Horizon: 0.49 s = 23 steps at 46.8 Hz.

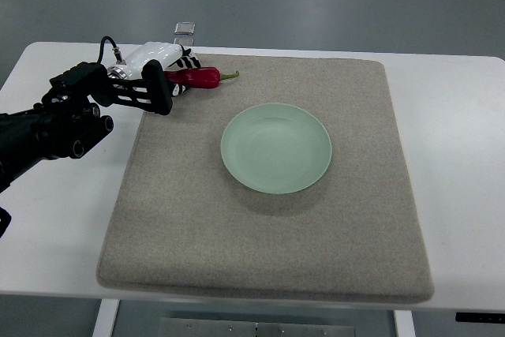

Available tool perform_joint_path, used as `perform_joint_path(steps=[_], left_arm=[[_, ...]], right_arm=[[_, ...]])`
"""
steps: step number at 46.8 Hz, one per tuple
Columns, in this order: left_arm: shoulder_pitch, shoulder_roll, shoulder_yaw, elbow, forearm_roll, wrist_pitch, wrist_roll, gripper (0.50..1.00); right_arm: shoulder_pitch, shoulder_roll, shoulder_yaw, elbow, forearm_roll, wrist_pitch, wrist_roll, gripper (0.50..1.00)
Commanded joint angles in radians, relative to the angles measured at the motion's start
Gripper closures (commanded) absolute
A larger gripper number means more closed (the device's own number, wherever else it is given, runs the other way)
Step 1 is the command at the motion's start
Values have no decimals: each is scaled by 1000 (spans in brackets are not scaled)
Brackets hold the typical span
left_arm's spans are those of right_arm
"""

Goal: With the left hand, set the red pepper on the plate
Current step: 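Lower the left hand and close its fingers around the red pepper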

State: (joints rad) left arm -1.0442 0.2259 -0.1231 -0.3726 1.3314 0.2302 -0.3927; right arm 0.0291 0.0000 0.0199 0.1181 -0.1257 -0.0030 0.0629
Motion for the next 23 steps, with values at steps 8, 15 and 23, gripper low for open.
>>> perform_joint_path(steps=[8,15,23], left_arm=[[0,0,-1,0,-1,0,0,1000],[0,0,-1,-2,-8,5,0,1000],[-2,-3,-15,-12,-17,28,0,1000]], right_arm=[[0,0,0,0,0,0,0,572],[0,0,0,0,0,0,0,572],[0,0,0,0,0,0,0,572]])
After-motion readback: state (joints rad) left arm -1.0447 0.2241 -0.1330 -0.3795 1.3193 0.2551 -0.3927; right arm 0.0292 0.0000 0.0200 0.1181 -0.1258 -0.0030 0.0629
